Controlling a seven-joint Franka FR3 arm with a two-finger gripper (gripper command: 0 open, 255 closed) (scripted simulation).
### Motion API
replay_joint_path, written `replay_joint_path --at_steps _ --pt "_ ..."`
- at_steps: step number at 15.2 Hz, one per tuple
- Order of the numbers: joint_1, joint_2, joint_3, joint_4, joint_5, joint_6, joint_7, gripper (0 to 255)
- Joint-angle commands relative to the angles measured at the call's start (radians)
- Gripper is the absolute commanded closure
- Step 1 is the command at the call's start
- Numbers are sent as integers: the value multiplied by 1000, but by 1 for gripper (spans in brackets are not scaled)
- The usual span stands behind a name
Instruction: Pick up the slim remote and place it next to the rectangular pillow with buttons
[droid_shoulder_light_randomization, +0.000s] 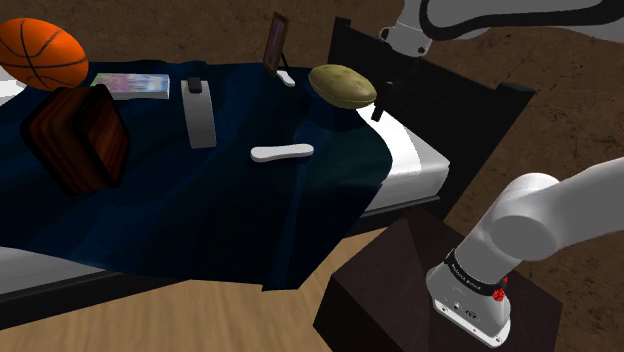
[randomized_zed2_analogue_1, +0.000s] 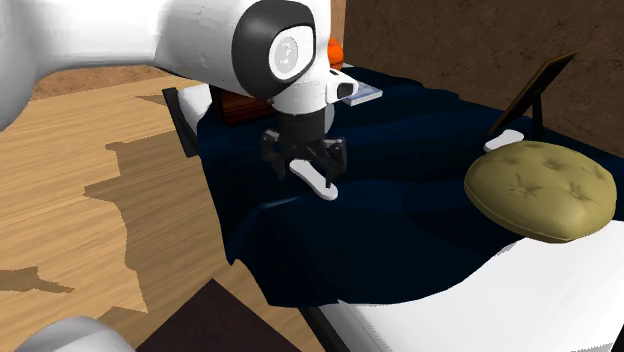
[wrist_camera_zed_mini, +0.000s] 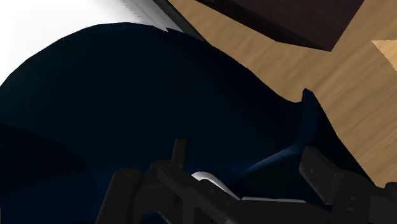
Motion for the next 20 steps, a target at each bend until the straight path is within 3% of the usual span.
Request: replay_joint_path --at_steps 1,10,20 --pt "16 88 -15 37 -4 46 -68 0" --pt "87 441 -26 224 12 182 -324 0" --pt "138 805 26 502 16 234 -565 0"
